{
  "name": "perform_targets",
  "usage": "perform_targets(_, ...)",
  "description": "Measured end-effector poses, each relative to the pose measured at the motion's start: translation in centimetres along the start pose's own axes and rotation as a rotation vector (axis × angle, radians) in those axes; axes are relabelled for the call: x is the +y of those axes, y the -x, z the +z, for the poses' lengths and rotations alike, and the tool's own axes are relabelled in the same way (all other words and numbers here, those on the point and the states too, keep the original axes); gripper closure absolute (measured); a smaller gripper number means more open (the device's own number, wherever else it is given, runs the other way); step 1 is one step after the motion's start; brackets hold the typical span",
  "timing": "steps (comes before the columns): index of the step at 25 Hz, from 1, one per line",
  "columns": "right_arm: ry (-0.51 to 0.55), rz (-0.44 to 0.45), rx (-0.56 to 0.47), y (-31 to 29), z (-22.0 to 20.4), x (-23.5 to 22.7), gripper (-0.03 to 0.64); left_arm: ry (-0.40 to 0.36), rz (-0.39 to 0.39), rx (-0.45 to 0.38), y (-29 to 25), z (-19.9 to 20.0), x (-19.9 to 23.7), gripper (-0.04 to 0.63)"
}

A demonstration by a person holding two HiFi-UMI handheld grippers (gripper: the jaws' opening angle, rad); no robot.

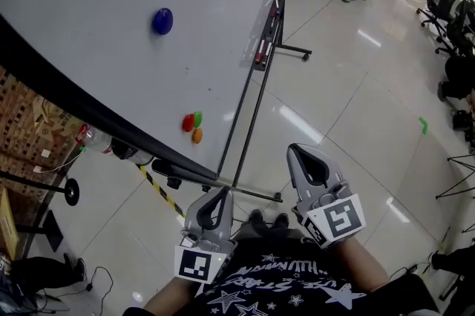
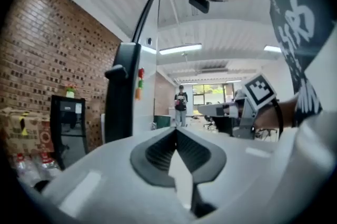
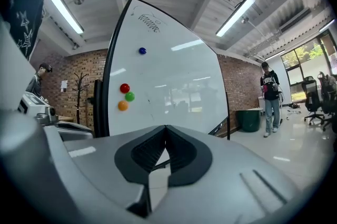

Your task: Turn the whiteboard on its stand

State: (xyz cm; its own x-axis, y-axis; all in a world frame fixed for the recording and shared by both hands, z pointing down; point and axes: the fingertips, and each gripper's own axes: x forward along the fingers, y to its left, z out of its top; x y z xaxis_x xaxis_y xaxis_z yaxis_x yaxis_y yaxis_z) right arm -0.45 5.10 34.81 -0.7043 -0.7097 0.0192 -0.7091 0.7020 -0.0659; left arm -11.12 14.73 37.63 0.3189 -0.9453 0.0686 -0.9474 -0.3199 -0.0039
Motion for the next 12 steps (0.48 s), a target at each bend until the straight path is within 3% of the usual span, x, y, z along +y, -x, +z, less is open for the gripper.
perform_targets(3, 0.004, 0.019, -0.016, 0.0, 0.0, 1.1, 0.609, 0.087, -0.022, -0.058, -3.1, 1.8, -0.8, 0.591)
perform_targets(6, 0.004, 0.02, -0.035, 0.2, 0.2, 1.4, 0.609, 0.126, 0.018, -0.069, -5.7, 2.6, -0.5, 0.591)
perform_targets(12, 0.008, 0.02, -0.057, 0.2, 0.9, 2.0, 0.609, 0.116, 0.081, -0.119, -9.4, 3.4, 0.2, 0.591)
